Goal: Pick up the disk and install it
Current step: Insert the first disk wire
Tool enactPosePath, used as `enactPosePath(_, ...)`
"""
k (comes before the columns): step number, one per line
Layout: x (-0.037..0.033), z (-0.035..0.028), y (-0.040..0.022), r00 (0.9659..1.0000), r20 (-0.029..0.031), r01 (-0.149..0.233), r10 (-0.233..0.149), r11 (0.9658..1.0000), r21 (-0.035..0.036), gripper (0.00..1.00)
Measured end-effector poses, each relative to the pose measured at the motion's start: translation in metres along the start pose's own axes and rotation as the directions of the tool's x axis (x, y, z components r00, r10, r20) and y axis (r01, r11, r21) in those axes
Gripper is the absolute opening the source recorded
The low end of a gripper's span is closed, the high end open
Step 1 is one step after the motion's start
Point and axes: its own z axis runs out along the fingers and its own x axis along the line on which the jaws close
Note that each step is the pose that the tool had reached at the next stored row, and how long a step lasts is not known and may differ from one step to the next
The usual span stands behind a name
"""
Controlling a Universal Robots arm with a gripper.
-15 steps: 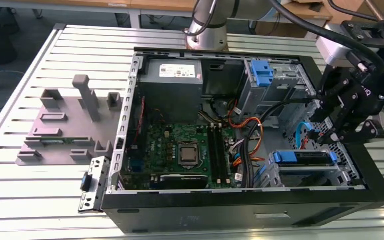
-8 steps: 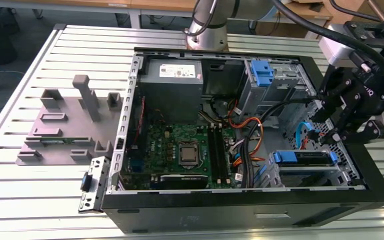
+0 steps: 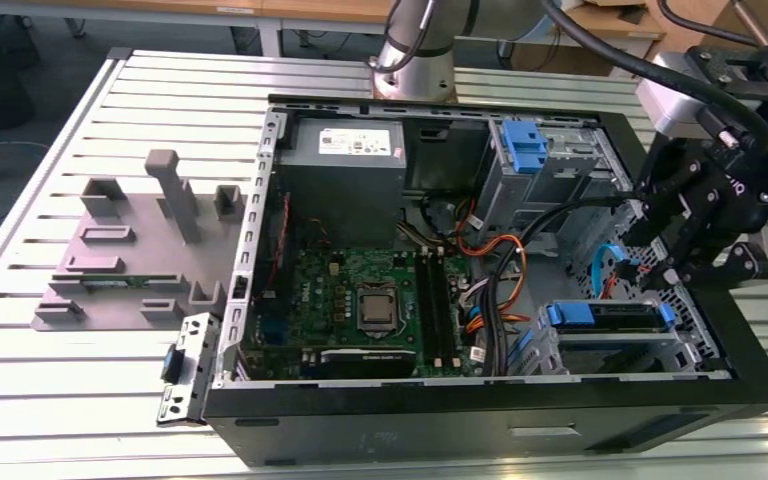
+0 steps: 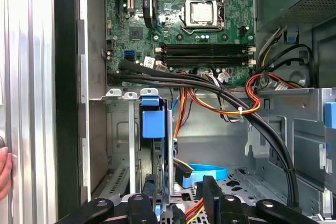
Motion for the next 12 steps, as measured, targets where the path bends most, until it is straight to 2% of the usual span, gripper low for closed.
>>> enactPosePath(3, 0.0001, 0.0041, 0.0002, 1.0, 0.0, 0.0, 0.0, 1.0, 0.0001, 0.48)
enactPosePath(6, 0.0003, 0.0054, 0.0024, 1.0, 0.0, 0.0, 0.0, 1.0, 0.0, 0.48)
enactPosePath(12, 0.0007, 0.0096, 0.0026, 1.0, -0.0006, 0.0, 0.0, 1.0, 0.0, 0.48)
